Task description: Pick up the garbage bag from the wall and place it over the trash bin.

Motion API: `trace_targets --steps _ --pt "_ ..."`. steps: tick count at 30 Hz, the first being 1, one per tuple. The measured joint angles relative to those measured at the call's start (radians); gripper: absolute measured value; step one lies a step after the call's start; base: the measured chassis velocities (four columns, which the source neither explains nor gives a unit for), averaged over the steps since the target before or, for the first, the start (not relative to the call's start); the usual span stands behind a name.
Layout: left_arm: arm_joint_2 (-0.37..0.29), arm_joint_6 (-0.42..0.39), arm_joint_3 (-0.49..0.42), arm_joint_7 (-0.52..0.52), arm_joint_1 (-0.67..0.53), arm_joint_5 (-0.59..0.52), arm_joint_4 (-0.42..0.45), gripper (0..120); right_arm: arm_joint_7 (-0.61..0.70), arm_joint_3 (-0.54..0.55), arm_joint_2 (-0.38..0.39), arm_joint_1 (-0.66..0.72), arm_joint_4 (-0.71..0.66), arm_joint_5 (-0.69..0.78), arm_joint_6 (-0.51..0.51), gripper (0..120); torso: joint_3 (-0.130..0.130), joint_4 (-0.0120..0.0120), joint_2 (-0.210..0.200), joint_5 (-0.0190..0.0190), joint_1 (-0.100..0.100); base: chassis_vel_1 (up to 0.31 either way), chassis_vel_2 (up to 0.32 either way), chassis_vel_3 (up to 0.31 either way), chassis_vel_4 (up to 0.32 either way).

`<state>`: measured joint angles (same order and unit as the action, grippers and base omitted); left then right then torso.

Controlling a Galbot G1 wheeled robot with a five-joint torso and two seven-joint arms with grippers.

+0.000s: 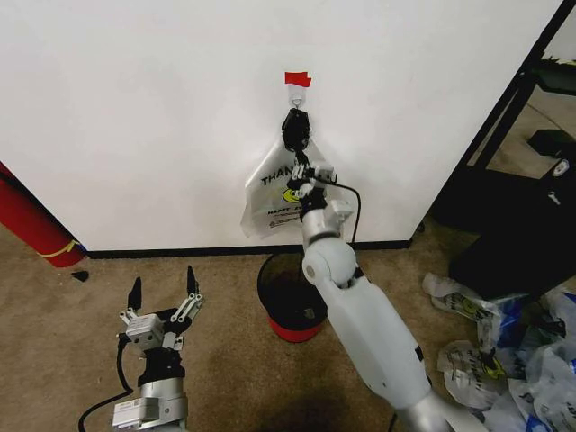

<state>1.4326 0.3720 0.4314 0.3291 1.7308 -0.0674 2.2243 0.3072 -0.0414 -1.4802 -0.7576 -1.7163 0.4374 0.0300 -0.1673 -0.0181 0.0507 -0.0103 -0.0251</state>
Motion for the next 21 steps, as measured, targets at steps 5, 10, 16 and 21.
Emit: trace_targets --steps 5,10,16,21 --pt "-0.004 0.001 -0.001 0.000 0.002 0.002 -0.004 100 -0.003 -0.011 0.012 -0.032 -0.017 0.002 -0.004 0 0.000 -0.0002 0.000 0.0002 0.000 0.000 0.000 0.000 0.000" --pt "-0.002 0.001 -0.008 -0.002 0.002 0.008 -0.007 100 0.043 -0.016 -0.021 0.050 0.017 0.109 -0.038 11 0.000 0.0002 0.000 -0.0002 0.000 0.000 0.000 0.000 0.000" --pt "0.001 0.005 -0.005 -0.002 0.010 0.013 -0.002 100 0.065 -0.018 -0.043 0.106 0.060 0.164 -0.050 32 0.000 0.0002 0.000 -0.0001 0.000 0.000 0.000 0.000 0.000" --pt "0.001 0.008 -0.003 -0.003 0.010 0.013 -0.004 99 0.072 -0.011 -0.052 0.133 0.089 0.179 -0.052 47 0.000 0.0001 0.000 -0.0001 0.000 0.000 0.000 0.000 0.000"
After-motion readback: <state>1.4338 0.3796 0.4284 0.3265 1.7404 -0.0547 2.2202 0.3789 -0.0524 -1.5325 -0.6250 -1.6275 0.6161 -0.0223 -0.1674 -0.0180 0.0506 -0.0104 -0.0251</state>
